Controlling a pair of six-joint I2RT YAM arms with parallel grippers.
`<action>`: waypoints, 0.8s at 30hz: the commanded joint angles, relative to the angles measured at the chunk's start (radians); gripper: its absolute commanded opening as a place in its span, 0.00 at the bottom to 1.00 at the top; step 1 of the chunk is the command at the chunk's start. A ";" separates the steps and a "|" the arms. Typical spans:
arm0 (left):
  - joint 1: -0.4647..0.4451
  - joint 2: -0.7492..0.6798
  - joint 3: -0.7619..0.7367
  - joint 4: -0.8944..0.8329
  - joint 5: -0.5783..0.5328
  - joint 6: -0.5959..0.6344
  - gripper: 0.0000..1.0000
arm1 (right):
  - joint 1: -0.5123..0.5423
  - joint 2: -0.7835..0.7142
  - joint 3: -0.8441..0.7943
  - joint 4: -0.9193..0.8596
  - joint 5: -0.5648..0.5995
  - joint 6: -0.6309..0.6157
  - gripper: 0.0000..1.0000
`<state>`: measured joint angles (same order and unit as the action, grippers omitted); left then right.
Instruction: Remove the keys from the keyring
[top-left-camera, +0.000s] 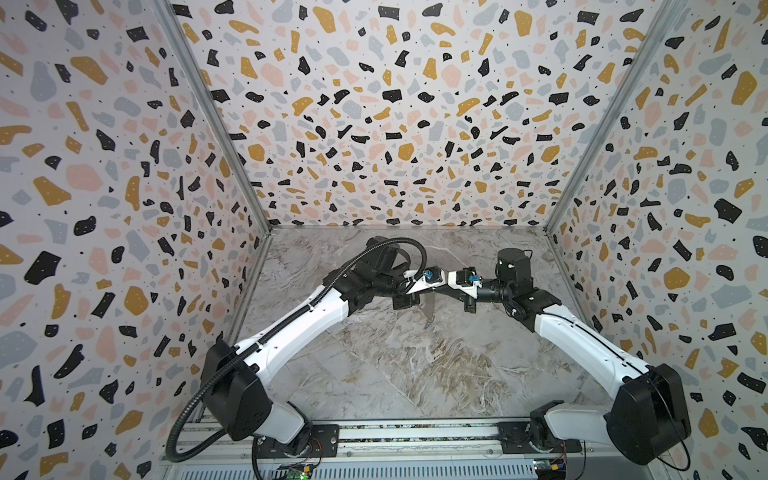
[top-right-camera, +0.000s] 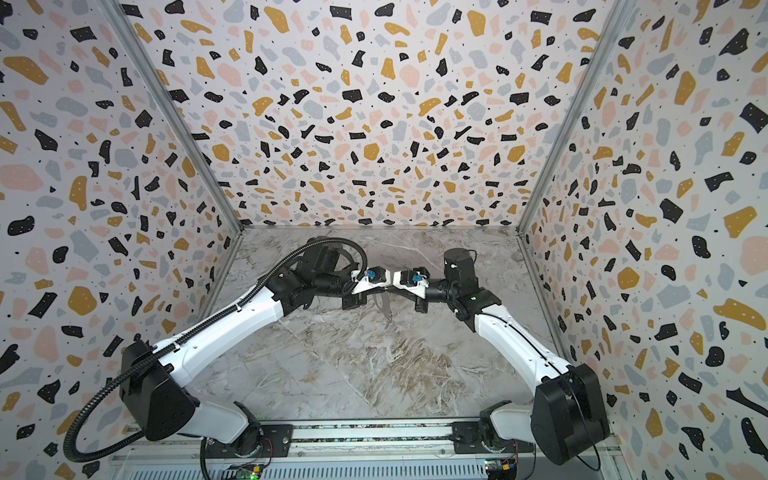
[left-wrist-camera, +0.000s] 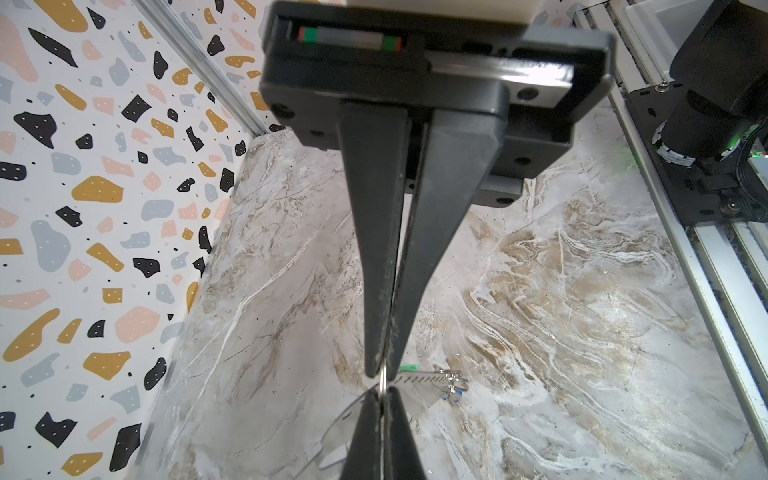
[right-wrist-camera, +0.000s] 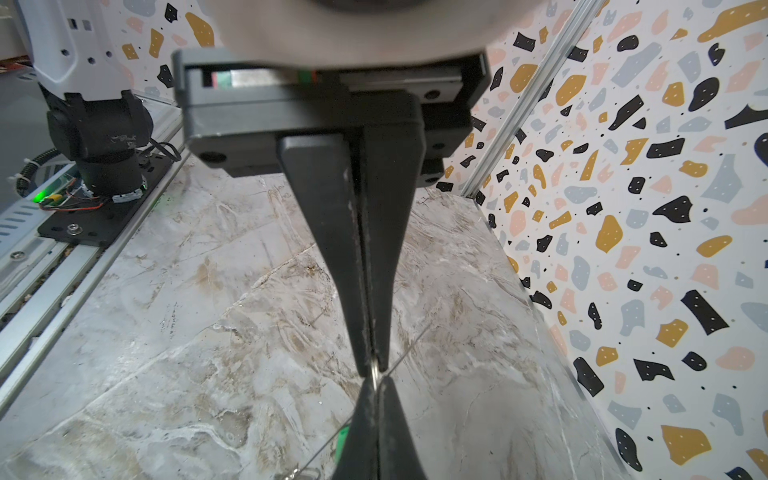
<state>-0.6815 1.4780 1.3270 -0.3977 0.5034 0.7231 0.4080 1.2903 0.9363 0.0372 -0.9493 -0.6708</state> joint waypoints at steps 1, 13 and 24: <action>-0.005 -0.018 0.024 0.014 0.002 0.018 0.13 | 0.004 -0.004 0.039 0.018 -0.027 0.024 0.00; 0.068 -0.204 -0.409 0.697 0.158 -0.260 0.28 | -0.009 -0.011 -0.010 0.179 -0.113 0.158 0.00; 0.068 -0.176 -0.436 0.829 0.236 -0.361 0.20 | -0.009 -0.006 -0.009 0.177 -0.123 0.159 0.00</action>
<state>-0.6136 1.2949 0.8989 0.3393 0.6964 0.4023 0.4030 1.2915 0.9245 0.1871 -1.0447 -0.5278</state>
